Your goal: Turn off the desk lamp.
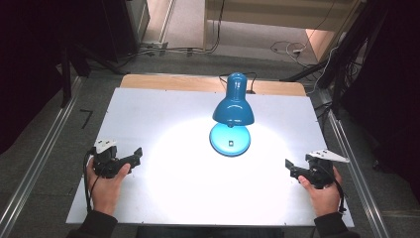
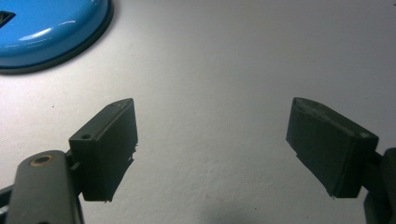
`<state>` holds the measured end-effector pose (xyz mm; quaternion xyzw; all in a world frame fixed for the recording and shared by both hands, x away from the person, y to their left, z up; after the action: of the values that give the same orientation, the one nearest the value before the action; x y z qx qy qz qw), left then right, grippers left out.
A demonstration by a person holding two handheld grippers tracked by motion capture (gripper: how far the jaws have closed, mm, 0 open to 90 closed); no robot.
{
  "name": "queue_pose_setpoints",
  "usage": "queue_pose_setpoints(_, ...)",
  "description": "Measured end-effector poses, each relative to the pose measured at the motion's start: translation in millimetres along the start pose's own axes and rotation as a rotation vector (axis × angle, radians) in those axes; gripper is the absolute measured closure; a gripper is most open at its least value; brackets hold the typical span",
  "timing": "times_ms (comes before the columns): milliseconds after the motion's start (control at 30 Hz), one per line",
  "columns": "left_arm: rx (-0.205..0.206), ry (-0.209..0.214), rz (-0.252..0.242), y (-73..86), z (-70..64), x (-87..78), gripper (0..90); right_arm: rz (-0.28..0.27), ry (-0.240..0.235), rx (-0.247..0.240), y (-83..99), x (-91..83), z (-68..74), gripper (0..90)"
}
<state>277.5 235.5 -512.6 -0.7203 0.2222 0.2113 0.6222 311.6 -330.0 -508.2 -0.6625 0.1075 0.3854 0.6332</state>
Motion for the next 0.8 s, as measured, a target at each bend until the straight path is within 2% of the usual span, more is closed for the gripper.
queue_pose_setpoints(800, -0.001, 0.0, 0.001, 0.2, 0.4, 0.0, 10.3, 0.019, -0.038, -0.019, -5.4, 9.8, 15.2, 15.1)
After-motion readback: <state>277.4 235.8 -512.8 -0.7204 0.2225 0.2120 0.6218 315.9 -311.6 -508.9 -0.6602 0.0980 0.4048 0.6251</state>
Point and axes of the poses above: each handheld gripper's, and its own axes: x roughly forward along the jaws, y roughly out of its underside, z roughly to its left, the point moved 3 cm from there along x, roughly forward along the jaws, and after that the axes turned 5 degrees about -y, right-handed, at the moved point
